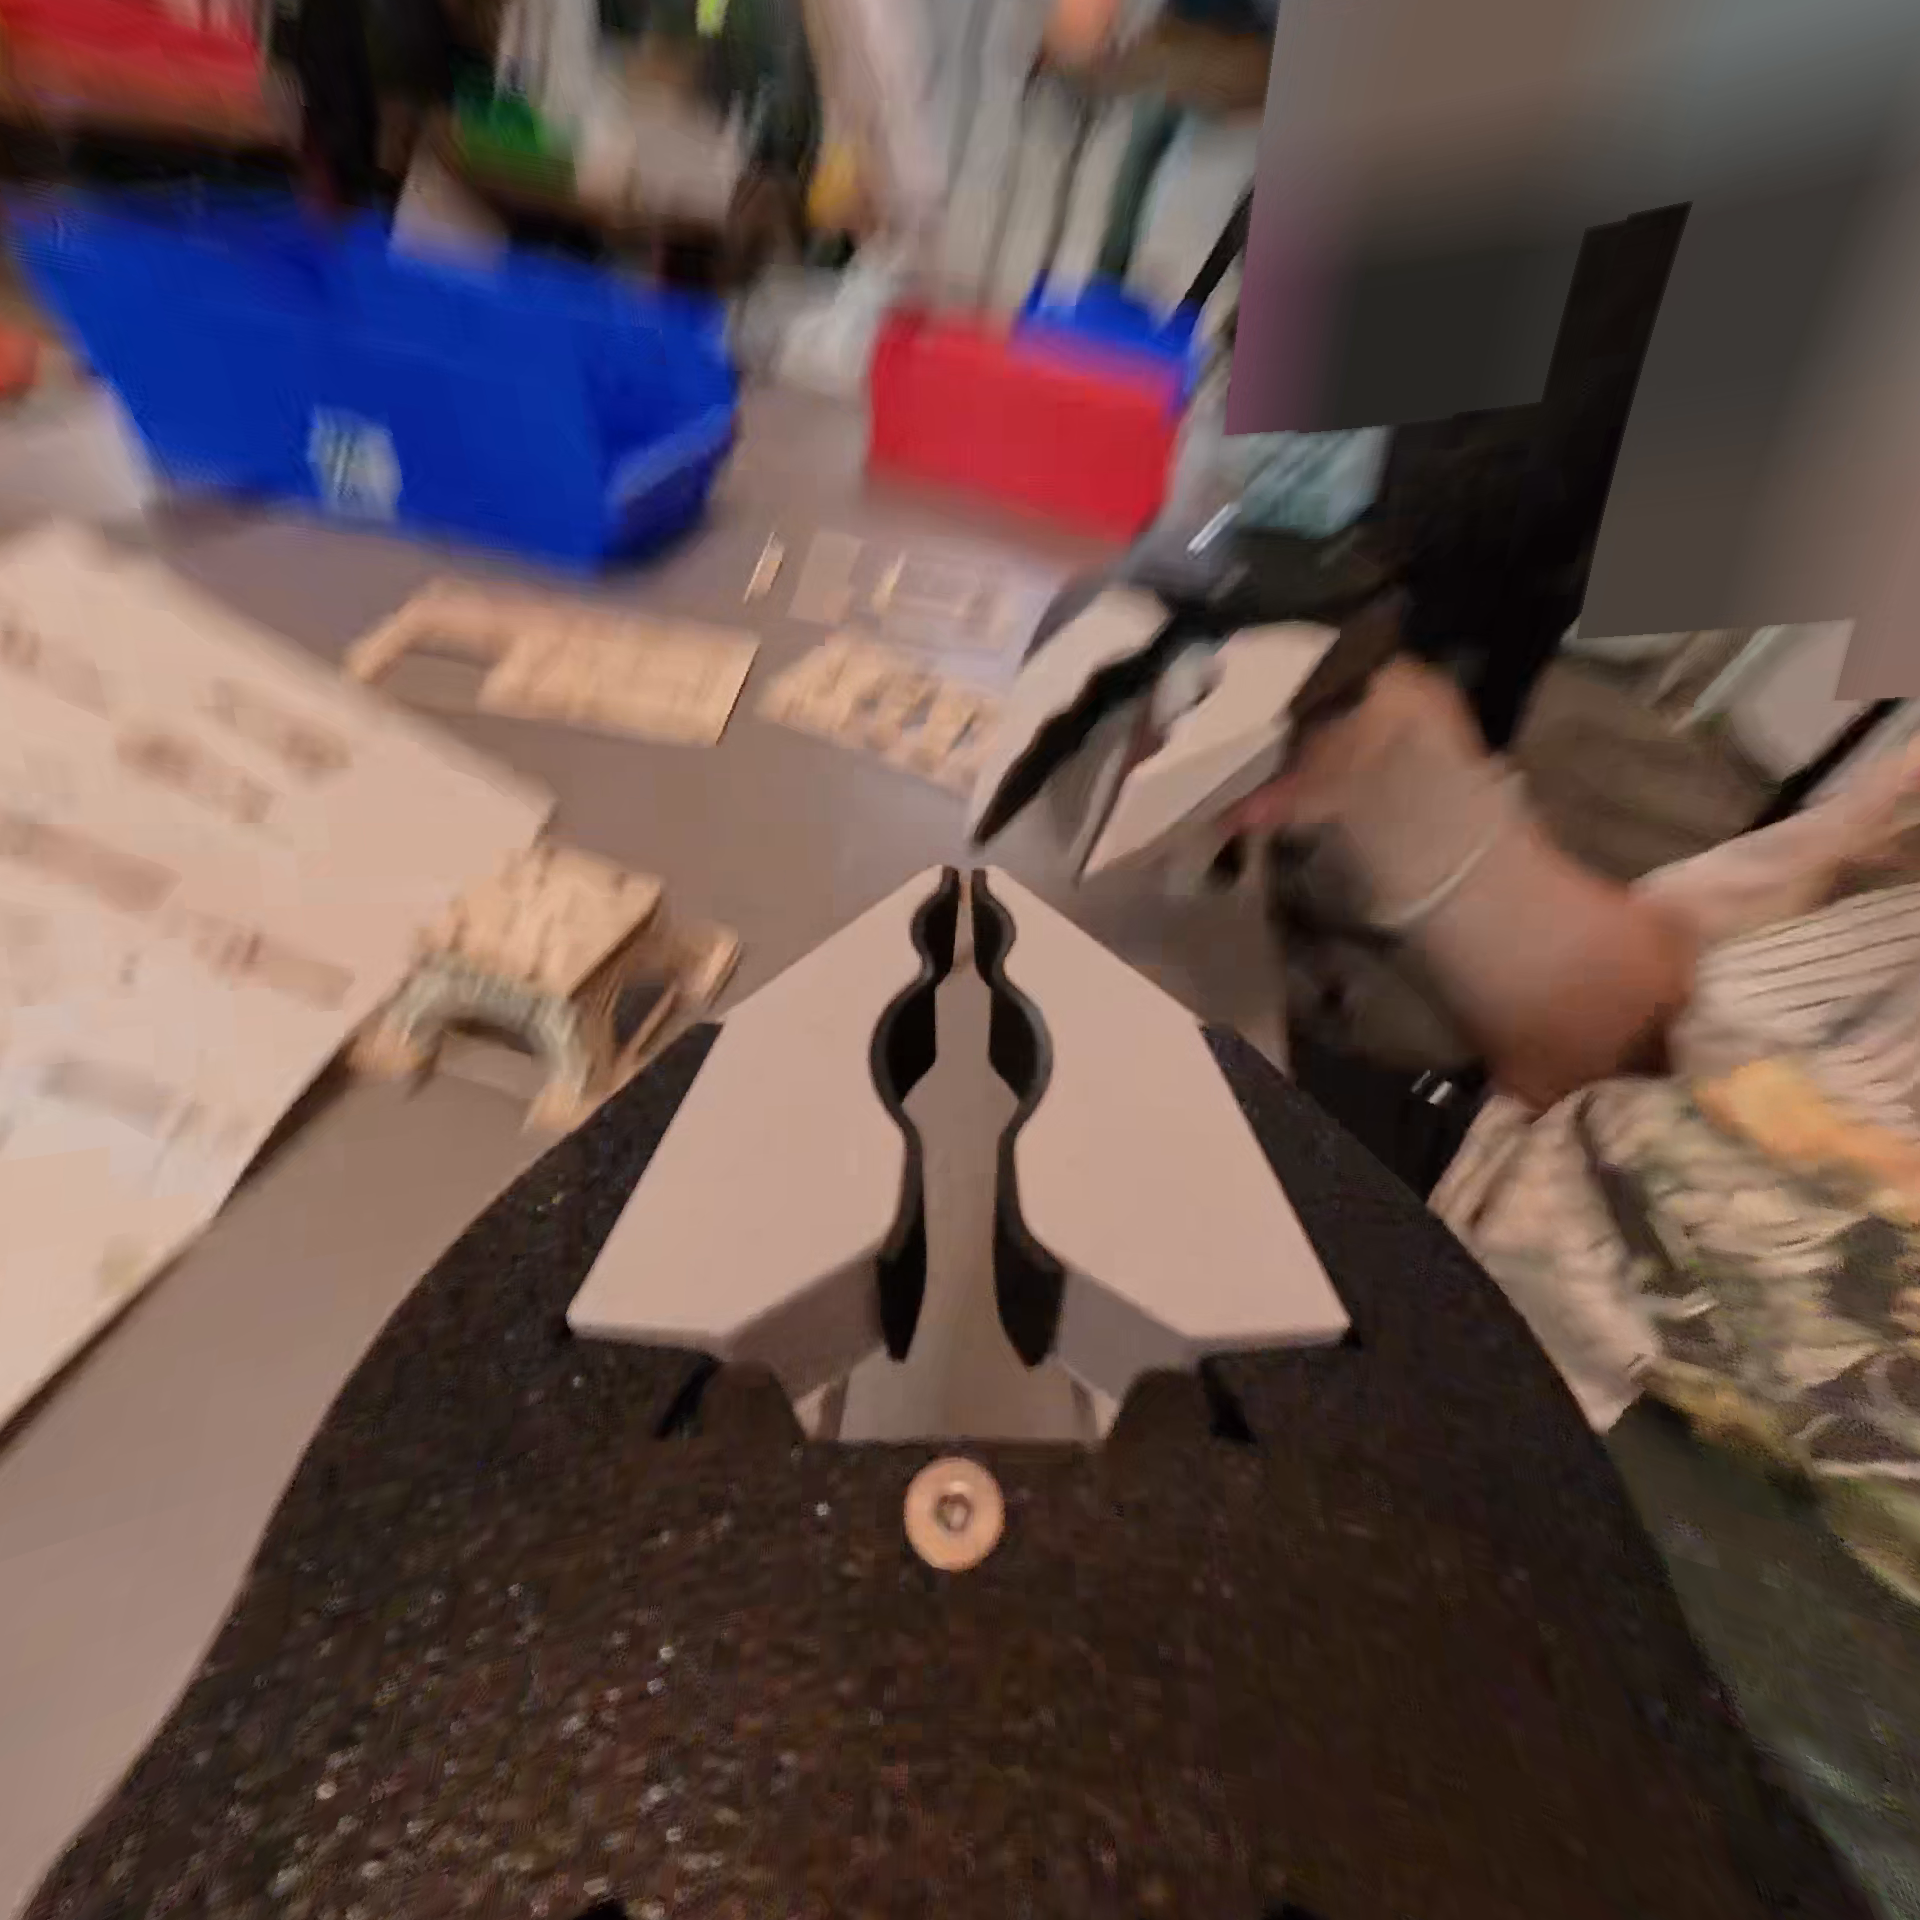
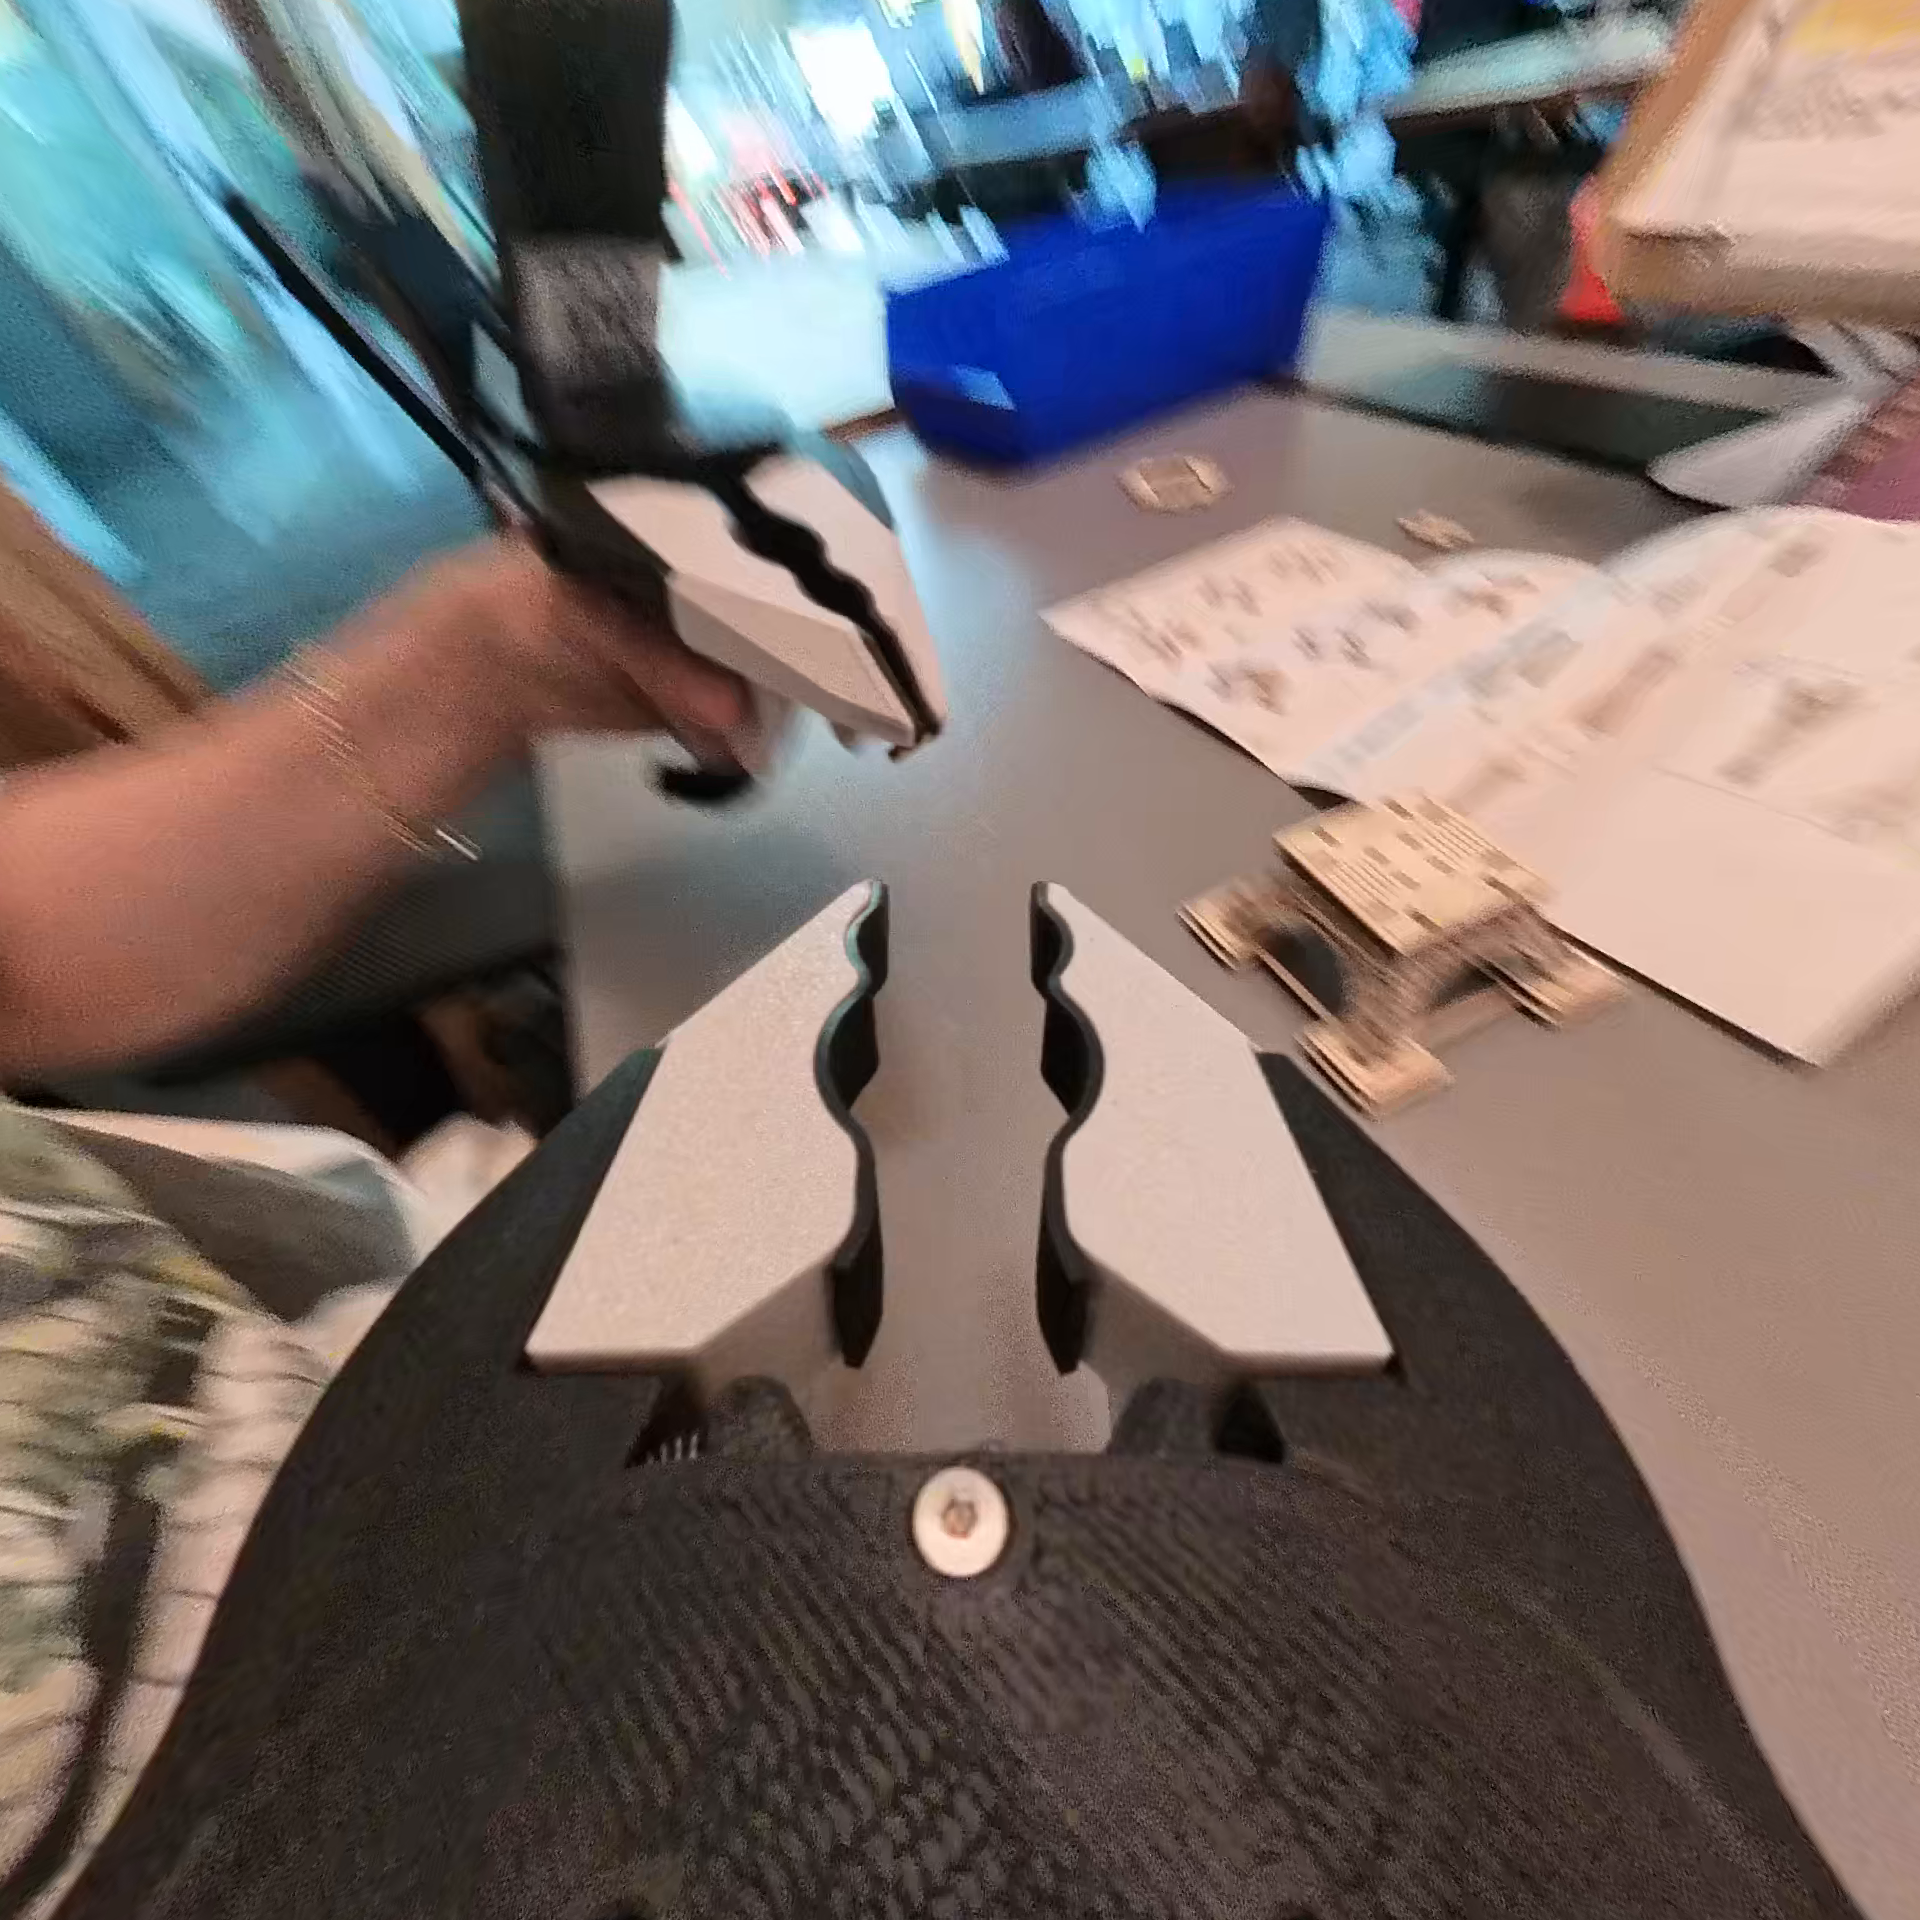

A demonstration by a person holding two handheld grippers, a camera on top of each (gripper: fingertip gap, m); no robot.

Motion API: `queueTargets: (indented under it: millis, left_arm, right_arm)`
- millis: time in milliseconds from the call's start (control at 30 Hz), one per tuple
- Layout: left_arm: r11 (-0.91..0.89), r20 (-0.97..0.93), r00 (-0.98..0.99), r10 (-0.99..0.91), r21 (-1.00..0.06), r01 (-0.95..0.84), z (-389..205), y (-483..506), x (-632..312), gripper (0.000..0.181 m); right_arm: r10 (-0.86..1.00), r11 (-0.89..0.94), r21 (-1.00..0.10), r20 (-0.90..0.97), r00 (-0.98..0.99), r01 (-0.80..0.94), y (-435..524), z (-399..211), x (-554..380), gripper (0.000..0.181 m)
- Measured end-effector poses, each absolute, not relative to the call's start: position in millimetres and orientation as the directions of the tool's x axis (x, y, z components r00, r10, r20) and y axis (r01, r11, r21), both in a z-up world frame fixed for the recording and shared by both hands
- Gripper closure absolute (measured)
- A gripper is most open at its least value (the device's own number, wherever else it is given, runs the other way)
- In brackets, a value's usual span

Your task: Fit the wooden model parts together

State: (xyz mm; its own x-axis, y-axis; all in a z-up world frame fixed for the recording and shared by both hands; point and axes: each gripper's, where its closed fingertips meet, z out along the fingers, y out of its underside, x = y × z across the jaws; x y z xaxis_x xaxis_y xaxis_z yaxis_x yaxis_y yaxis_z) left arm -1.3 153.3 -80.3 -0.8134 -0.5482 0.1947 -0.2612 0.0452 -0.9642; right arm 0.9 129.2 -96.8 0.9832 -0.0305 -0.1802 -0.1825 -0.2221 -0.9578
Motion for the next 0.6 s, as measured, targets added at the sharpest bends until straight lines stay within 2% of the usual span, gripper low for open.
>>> queueTargets:
  millis: [67,167,367,600]
  left_arm:
    - [-0.158,0.180,-0.880,-0.439,-0.980,-0.121,-42,146,-12,0.181]
    - [-0.327,0.166,-0.941,-0.295,-0.943,-0.064,-16,136,-29,0.181]
    - [-0.438,0.042,-0.985,-0.168,-0.898,0.037,4,118,-46,0.181]
    - [-0.533,0.009,-0.996,-0.094,-0.845,0.043,14,118,-48,0.181]
  right_arm:
    - [0.123,-0.036,-0.939,-0.344,0.931,-0.342,134,-67,-13,0.162]
    - [0.375,0.102,-0.830,-0.479,0.794,-0.549,131,-35,-31,0.175]
    - [0.640,0.106,-0.586,-0.578,0.506,-0.804,126,-12,-40,0.179]
    - [0.792,0.021,-0.448,-0.538,0.288,-0.894,123,5,-55,0.167]
